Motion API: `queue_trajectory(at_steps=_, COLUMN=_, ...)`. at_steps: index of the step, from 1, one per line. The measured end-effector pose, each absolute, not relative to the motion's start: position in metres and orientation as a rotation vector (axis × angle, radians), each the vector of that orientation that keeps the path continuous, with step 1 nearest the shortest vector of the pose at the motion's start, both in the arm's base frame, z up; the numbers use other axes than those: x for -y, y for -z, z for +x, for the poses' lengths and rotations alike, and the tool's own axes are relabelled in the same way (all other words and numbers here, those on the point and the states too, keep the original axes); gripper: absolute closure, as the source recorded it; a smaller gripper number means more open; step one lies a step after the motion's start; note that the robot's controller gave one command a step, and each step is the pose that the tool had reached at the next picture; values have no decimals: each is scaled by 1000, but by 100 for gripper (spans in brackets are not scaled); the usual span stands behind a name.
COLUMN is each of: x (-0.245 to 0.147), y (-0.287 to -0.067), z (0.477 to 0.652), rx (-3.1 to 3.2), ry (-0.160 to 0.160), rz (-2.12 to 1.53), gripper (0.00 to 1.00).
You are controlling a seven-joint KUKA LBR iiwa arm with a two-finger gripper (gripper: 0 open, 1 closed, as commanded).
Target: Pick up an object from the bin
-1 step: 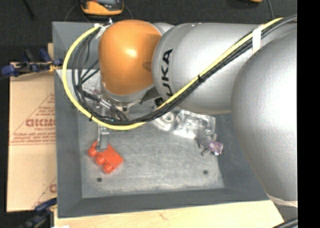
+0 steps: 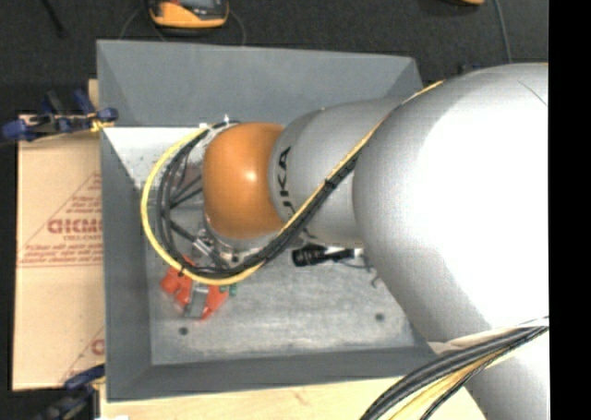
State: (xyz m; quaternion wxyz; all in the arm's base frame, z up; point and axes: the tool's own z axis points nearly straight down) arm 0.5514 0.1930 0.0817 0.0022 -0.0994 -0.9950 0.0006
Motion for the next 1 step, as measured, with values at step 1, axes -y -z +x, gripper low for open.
queue_trajectory(at_steps=1, x=-195, y=-88, z=555, rx=3133, ry=8, rz=-317, gripper=100)
